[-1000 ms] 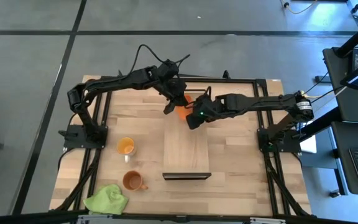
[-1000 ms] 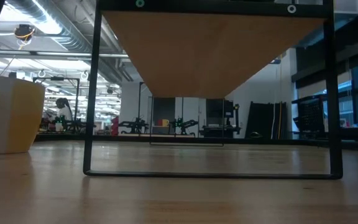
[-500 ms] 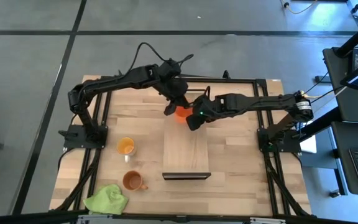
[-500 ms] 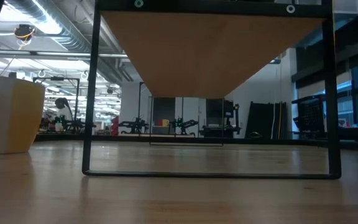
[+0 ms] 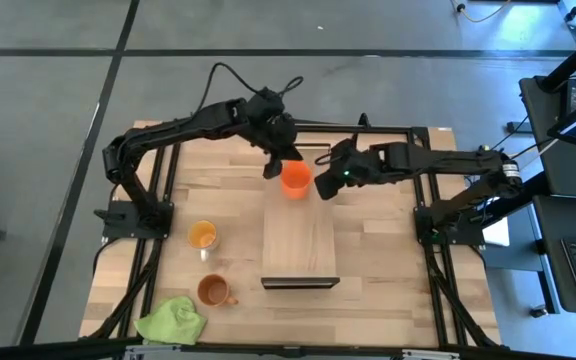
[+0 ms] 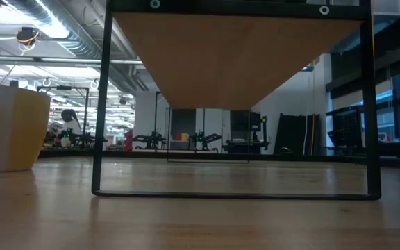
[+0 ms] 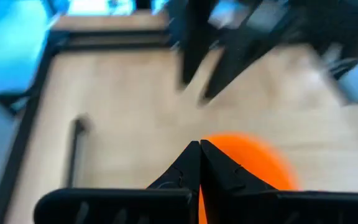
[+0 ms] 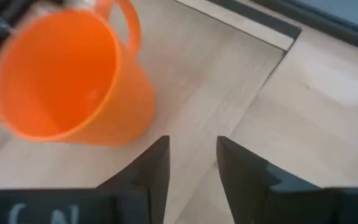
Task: Stack small to large cups/mugs on shelf
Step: Adjust the orange mug on the shelf
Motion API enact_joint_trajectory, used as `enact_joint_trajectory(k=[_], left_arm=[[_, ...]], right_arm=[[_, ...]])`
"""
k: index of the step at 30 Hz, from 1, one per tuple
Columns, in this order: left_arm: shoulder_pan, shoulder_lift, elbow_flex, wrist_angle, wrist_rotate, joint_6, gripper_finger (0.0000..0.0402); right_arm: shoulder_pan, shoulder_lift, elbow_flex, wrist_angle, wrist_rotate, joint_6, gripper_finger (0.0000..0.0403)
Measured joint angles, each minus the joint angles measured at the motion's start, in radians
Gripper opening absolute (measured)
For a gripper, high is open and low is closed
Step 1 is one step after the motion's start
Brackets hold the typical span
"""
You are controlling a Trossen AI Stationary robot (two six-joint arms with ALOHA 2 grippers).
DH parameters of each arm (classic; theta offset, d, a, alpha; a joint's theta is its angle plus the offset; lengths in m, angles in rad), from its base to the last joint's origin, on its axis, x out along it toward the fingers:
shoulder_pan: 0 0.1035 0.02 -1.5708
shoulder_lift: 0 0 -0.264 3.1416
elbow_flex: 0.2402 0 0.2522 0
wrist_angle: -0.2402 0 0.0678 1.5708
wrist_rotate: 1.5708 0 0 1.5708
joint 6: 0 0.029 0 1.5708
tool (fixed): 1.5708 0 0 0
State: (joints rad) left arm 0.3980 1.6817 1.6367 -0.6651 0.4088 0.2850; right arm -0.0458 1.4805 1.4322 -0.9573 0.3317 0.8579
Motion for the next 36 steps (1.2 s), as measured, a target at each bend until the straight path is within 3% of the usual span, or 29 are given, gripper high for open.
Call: enact_joint_trajectory(k=[3,9,12,15,23,36], left_arm=[[0.042,0.002,-0.004,-0.079,-0.056,0.038,0.0],[0.097,0.005,-0.062,-0.002,-0.006,0.059,0.0],[0.12,0.012,-0.064,0.028,0.071,0.071,0.0],[0.122,0.022,-0.069,0.016,0.073,0.091,0.0],[0.134,0.066,-0.068,0.022,0.111,0.11,0.0],[0.143,0.08,-0.067,-0.052,0.157,0.126,0.0]], right_arm=[[-0.01,-0.016,0.0,0.049,-0.055,-0.01,0.0128],[-0.003,-0.018,0.0,0.175,-0.072,-0.041,0.0089],[-0.002,-0.018,0.0,0.182,-0.073,-0.047,0.007],[-0.003,-0.018,0.0,0.175,-0.092,-0.031,0.0059],[0.033,-0.017,0.0,0.172,-0.174,0.036,0.0068],[0.083,0.044,0.0,0.223,-0.178,0.129,0.0067]])
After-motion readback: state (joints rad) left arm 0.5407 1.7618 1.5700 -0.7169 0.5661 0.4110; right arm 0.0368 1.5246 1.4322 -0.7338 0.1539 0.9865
